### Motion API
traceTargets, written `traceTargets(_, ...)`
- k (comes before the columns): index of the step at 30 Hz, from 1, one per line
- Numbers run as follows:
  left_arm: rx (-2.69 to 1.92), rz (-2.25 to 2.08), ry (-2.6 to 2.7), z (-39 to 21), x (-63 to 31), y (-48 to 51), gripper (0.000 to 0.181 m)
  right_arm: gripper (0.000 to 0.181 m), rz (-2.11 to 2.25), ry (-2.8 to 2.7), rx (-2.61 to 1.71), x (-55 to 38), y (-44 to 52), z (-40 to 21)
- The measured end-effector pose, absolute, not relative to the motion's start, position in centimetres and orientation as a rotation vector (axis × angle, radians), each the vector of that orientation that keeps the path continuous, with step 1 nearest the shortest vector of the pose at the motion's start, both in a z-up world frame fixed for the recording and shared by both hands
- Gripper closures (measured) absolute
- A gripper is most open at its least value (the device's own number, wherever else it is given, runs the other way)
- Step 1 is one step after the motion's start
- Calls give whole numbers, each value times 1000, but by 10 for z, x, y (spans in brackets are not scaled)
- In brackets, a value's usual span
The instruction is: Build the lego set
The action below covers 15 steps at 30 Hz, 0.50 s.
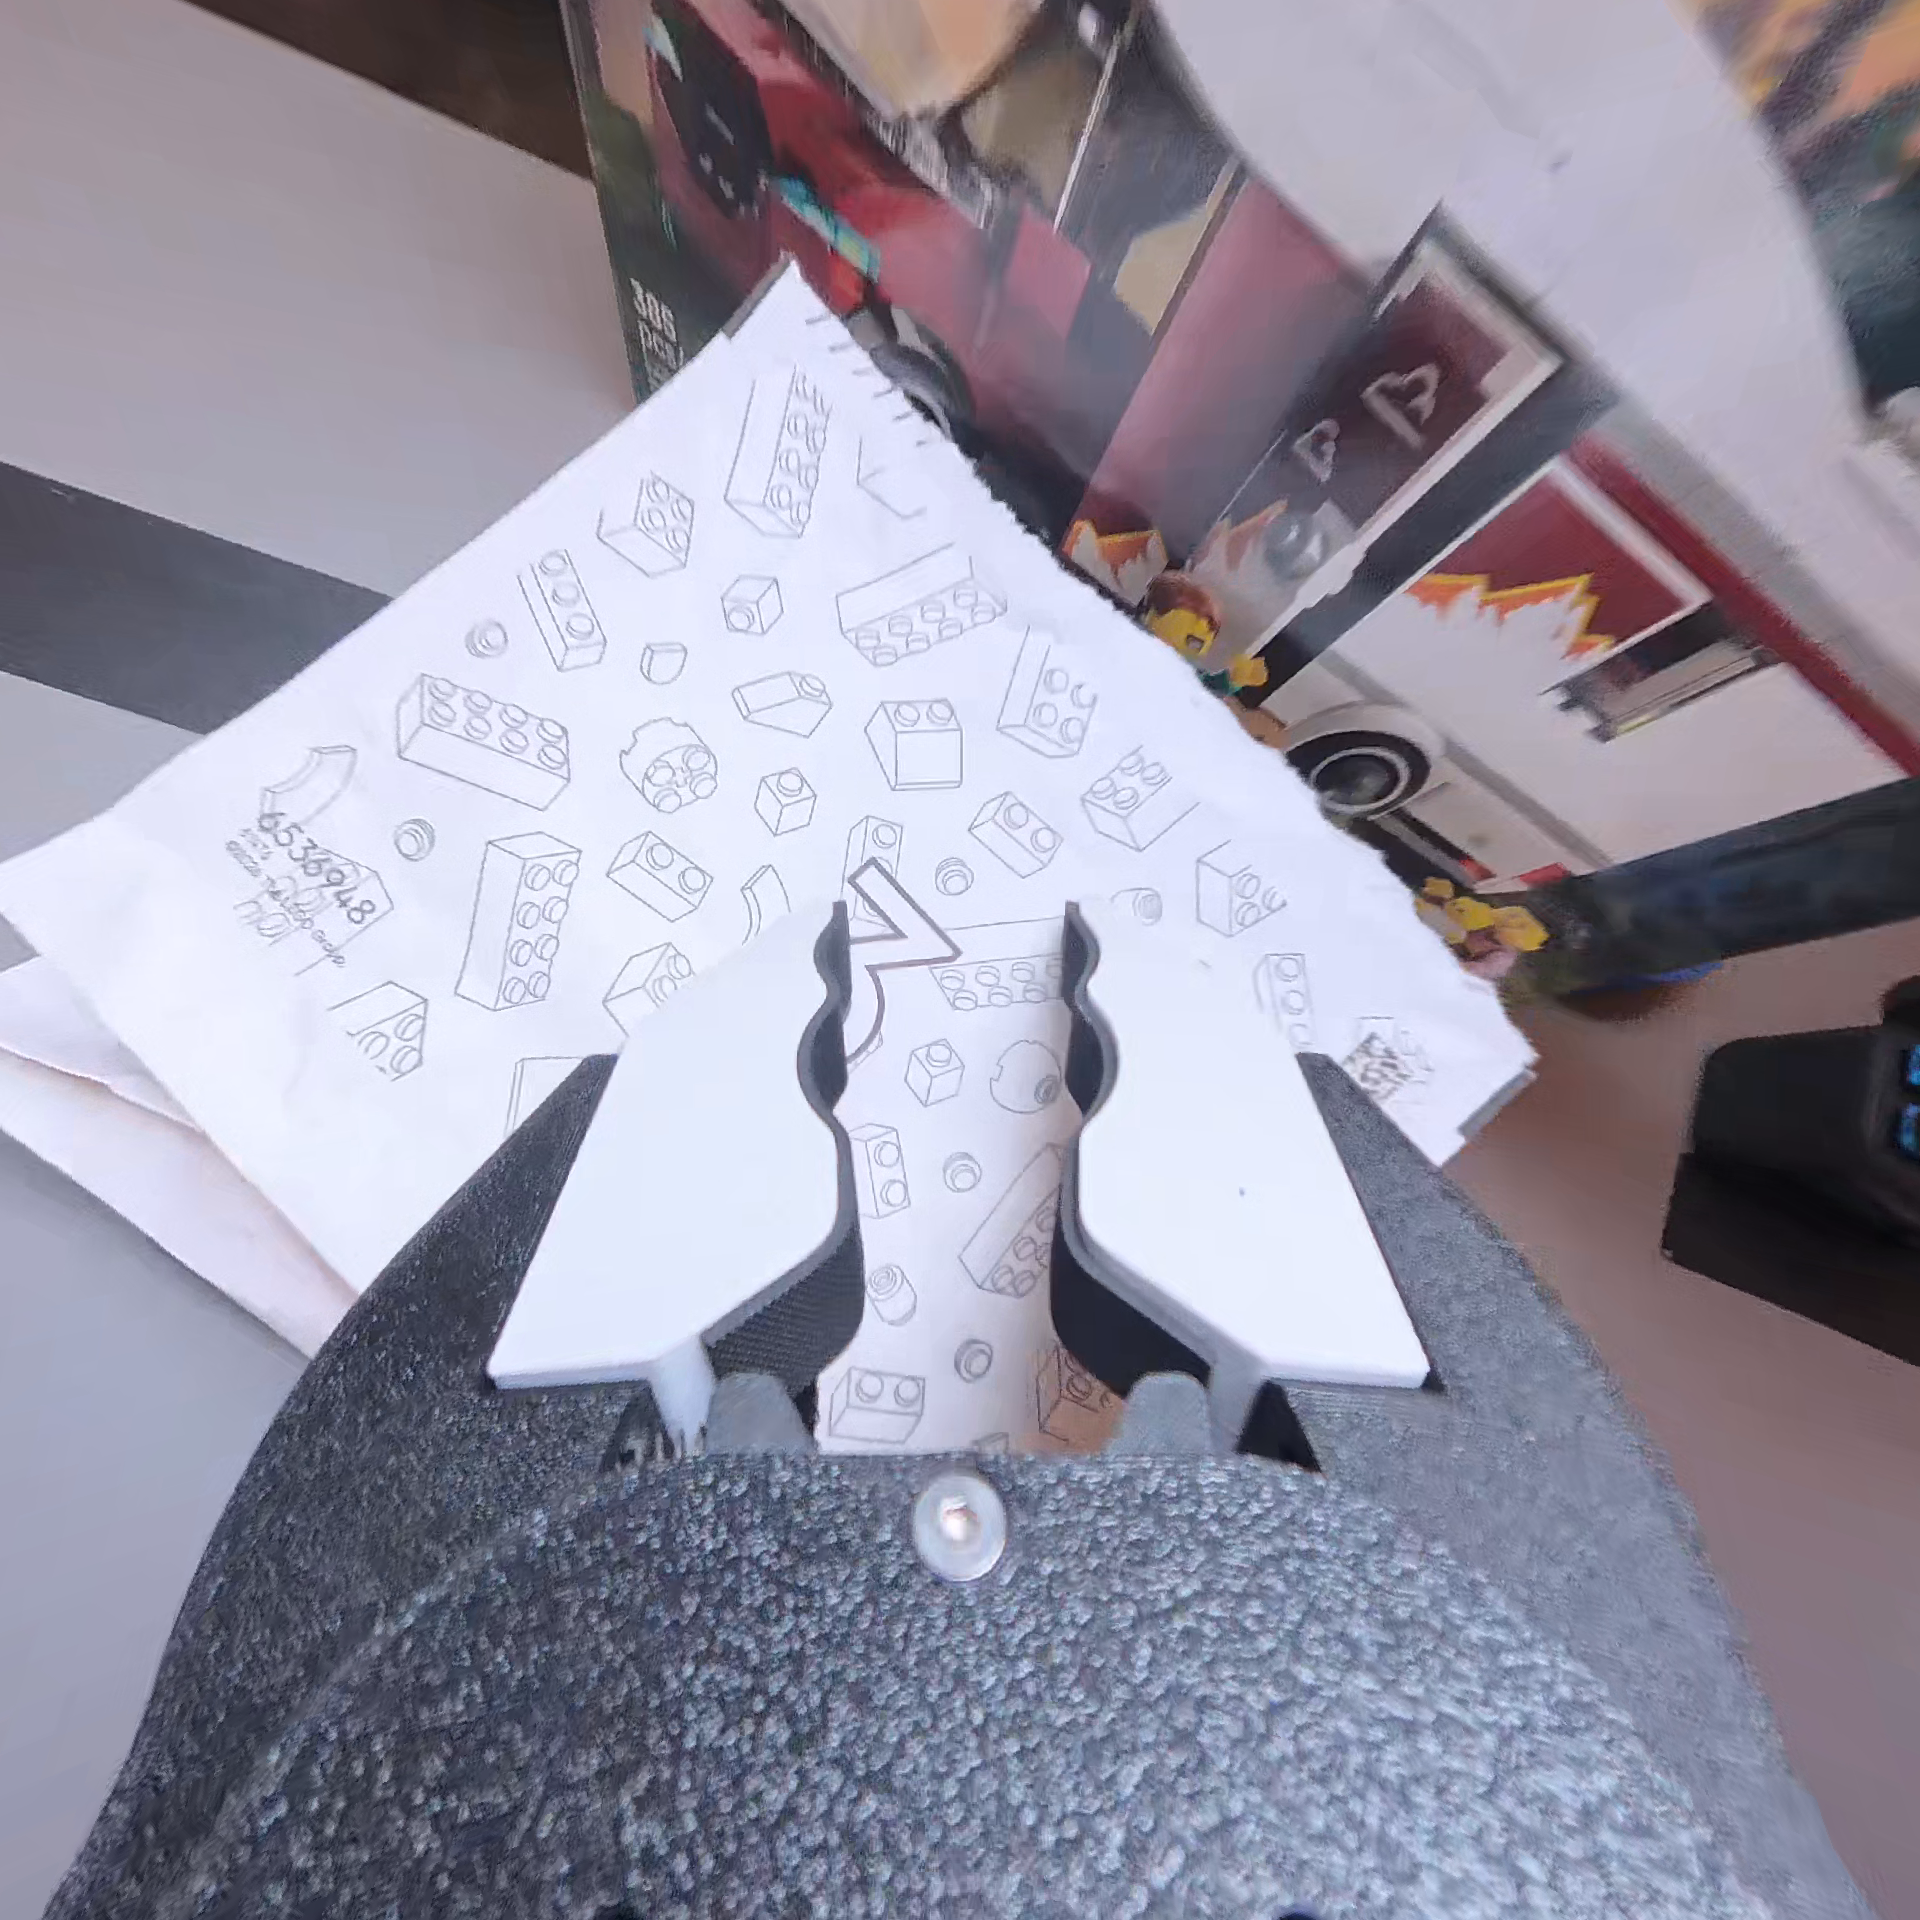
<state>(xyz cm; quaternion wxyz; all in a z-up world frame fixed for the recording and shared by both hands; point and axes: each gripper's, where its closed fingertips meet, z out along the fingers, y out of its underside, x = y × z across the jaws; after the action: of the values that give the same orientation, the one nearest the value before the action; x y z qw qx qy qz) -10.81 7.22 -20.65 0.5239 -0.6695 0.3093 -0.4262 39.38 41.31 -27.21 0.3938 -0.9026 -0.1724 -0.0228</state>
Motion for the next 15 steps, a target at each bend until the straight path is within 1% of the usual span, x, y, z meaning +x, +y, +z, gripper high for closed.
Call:
traceTargets(3,-1617,-919,757,-209,-115,72,165,146,-53,-430,-2356,394,416,-292)
traceTargets(8,-1661,-709,793,-222,-129,79,165,151,-156,-504,-2415,393,416,-302)
traceTargets(11,-1695,-587,828,-226,-136,84,162,144,-174,-532,-2343,384,417,-282)
traceTargets(15,-1724,-460,878,-230,-147,87,160,141,-111,-598,-2110,344,403,-229)
